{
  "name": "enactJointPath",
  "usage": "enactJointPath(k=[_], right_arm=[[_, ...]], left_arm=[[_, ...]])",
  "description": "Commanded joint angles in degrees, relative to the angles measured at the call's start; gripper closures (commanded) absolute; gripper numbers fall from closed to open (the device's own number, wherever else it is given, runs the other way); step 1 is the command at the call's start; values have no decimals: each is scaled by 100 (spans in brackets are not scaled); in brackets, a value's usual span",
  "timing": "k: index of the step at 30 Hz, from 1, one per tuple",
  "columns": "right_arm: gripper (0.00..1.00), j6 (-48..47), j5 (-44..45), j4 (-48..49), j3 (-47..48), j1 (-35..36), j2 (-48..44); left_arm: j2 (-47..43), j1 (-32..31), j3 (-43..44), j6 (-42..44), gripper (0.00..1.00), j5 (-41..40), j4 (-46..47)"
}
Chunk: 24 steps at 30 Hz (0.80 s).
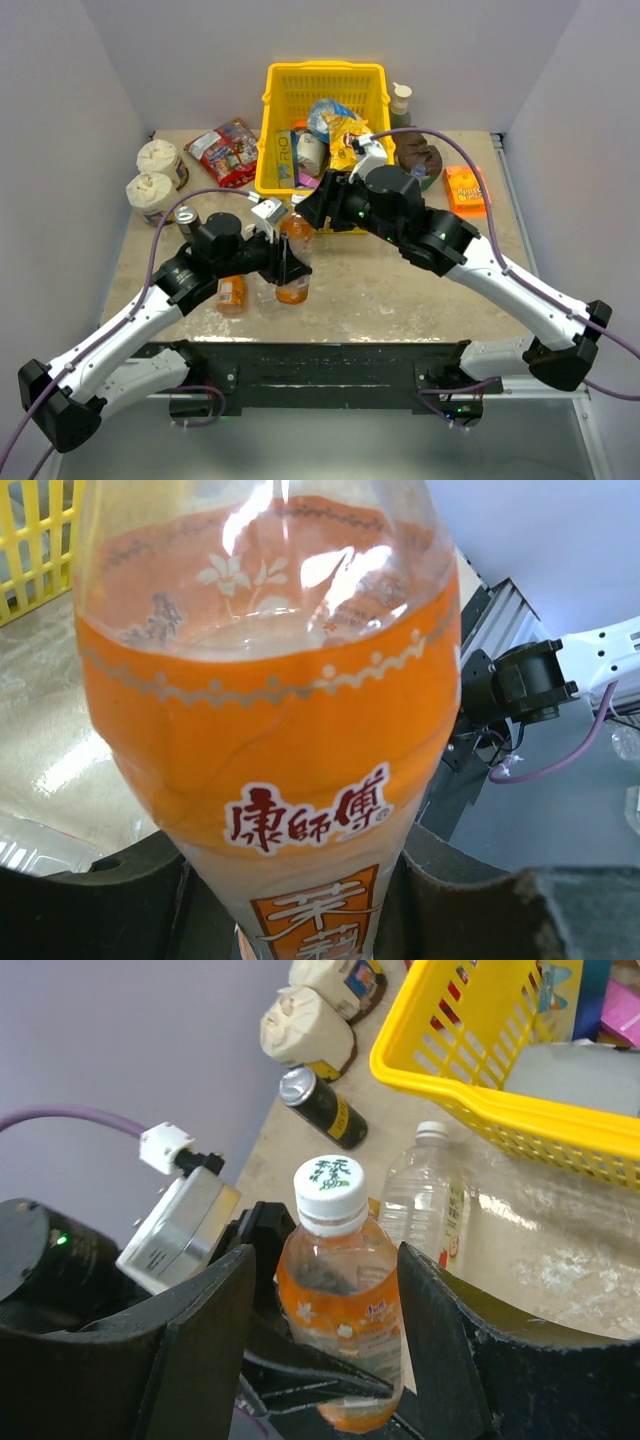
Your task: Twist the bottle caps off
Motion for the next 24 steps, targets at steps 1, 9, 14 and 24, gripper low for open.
enactJointPath(k=[1, 9, 14, 24], right_arm=[[39, 41, 552, -58, 462, 165, 141], [43, -223, 921, -278, 858, 324, 483], [46, -267, 843, -375, 937, 324, 615], [58, -337, 834, -217, 779, 324, 572]], left_arm=[[24, -258, 327, 106, 62, -426, -30], [112, -610, 380, 89, 63, -707, -48], [121, -672, 407, 98, 64, -769, -74], [121, -733, 398, 168, 64, -690, -66]])
